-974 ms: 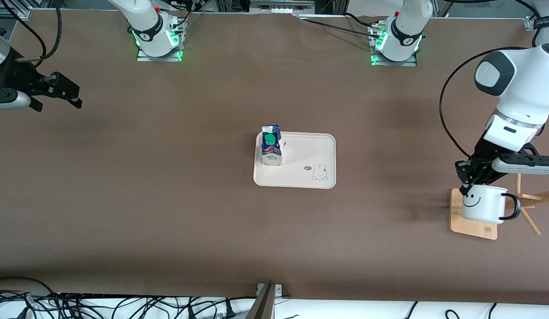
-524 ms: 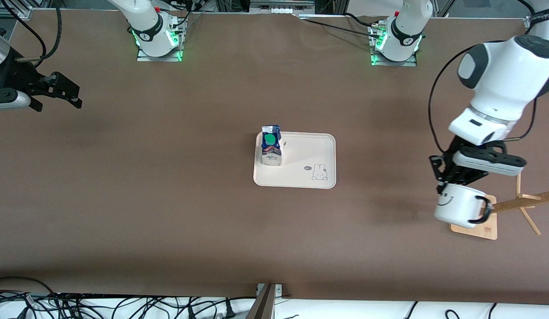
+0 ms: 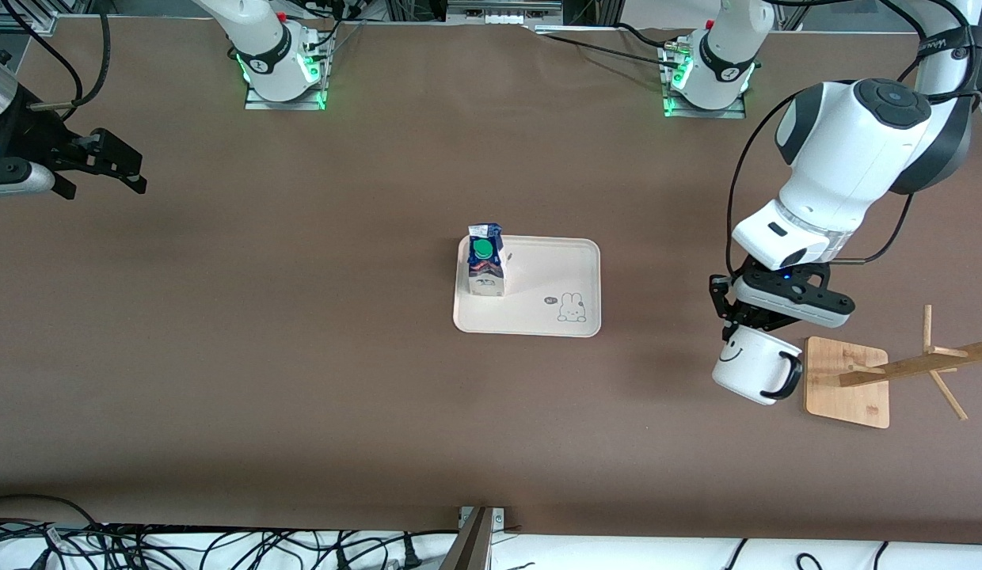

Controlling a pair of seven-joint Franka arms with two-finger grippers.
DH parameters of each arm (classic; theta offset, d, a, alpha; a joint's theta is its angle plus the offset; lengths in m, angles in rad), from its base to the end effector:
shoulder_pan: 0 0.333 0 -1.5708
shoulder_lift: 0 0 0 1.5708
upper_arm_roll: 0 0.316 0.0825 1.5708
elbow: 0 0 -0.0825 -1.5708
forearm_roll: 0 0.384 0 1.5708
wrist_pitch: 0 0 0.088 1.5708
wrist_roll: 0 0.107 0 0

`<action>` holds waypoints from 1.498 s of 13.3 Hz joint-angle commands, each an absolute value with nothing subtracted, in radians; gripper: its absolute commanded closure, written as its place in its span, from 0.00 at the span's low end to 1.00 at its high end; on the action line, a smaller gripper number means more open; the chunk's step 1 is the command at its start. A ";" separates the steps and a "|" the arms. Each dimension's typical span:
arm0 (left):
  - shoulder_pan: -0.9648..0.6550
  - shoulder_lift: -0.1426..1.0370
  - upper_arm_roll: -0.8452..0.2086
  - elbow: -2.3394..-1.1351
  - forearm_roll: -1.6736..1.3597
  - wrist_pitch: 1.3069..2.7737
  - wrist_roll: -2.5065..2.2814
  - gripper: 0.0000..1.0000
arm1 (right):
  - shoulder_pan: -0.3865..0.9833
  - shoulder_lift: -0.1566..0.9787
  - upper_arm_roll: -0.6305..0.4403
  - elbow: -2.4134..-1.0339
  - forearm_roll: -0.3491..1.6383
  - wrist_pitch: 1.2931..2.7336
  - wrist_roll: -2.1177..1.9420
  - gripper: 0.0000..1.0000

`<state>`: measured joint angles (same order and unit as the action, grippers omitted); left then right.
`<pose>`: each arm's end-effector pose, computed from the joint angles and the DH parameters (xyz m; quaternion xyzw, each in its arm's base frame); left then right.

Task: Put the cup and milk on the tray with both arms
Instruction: 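Lift the mug off the wooden stand peg with the left gripper, then carry the mug over the tray beside the milk carton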

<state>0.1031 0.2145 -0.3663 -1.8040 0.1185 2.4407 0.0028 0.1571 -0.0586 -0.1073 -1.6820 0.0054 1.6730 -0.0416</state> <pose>0.6336 -0.1537 0.4794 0.9640 -0.1531 0.2166 0.0176 0.5443 0.0260 0.6128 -0.9986 -0.0455 -0.0246 0.0059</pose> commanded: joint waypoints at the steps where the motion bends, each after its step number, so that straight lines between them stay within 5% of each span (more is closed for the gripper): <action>1: 0.063 0.291 -0.365 -1.656 0.166 2.289 -0.023 1.00 | 0.149 -0.052 -0.101 -1.663 0.008 1.664 -0.049 0.00; 9: -0.020 0.304 -0.370 -1.549 0.229 1.731 -0.090 1.00 | 0.150 -0.052 -0.100 -1.663 0.008 1.664 -0.049 0.00; 20: -0.100 0.446 -0.367 -1.548 0.021 1.468 -0.313 1.00 | 0.150 -0.052 -0.100 -1.663 0.009 1.663 -0.049 0.00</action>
<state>-0.0555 0.3967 -0.3684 -1.5829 0.0363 1.4974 -0.2513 0.1572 -0.0584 -0.1065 -1.6815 0.0054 1.6730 -0.0416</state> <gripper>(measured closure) 0.912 0.000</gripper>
